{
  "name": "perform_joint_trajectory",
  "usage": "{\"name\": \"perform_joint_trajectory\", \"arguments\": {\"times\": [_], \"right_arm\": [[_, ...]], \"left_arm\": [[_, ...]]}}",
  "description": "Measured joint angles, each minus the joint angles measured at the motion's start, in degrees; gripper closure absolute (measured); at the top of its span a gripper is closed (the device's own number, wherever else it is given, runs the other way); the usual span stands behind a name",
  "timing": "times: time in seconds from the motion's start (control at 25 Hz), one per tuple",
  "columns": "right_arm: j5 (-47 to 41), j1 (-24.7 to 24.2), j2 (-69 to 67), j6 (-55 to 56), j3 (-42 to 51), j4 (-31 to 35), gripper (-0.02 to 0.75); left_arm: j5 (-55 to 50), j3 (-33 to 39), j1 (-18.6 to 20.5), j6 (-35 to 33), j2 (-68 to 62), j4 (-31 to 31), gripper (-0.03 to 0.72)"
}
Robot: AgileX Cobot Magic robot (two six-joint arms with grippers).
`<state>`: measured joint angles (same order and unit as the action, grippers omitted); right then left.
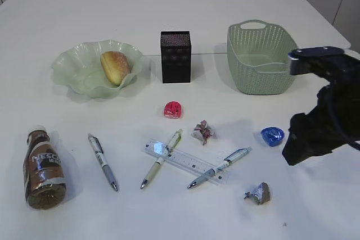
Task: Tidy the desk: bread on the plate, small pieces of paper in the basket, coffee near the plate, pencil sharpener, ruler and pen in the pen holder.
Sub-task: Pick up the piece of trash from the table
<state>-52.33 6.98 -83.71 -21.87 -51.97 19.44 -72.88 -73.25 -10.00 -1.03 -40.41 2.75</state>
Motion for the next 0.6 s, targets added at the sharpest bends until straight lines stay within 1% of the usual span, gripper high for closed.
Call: {"name": "perform_joint_trajectory", "arguments": {"times": [0.08,0.2,0.24,0.28,0.4,0.6], "right_arm": [[-1.77,6.05,-2.42,9.02,-3.39,-8.72,0.187],[-5.21,10.05,-5.53,15.96,-5.7,-14.26,0.187],[-5.21,10.05,-5.53,15.96,-5.7,-14.26,0.187],[-7.35,12.34,-8.57,19.12,-6.8,-17.26,0.187],[-6.97,13.89,-11.35,20.28,-7.29,-18.37,0.187],[-1.91,15.8,-13.96,20.63,-7.62,-18.7,0.187]], "left_arm": [[0.0,0.0,0.0,0.23,0.0,0.79,0.162],[0.0,0.0,0.0,0.3,-0.11,1.53,0.162],[0.0,0.0,0.0,0.3,-0.2,1.61,0.162],[0.0,0.0,0.0,0.3,-0.2,1.61,0.162],[0.0,0.0,0.0,0.3,-0.46,1.61,0.162],[0.0,0.0,0.0,0.3,-0.86,1.61,0.162]]}}
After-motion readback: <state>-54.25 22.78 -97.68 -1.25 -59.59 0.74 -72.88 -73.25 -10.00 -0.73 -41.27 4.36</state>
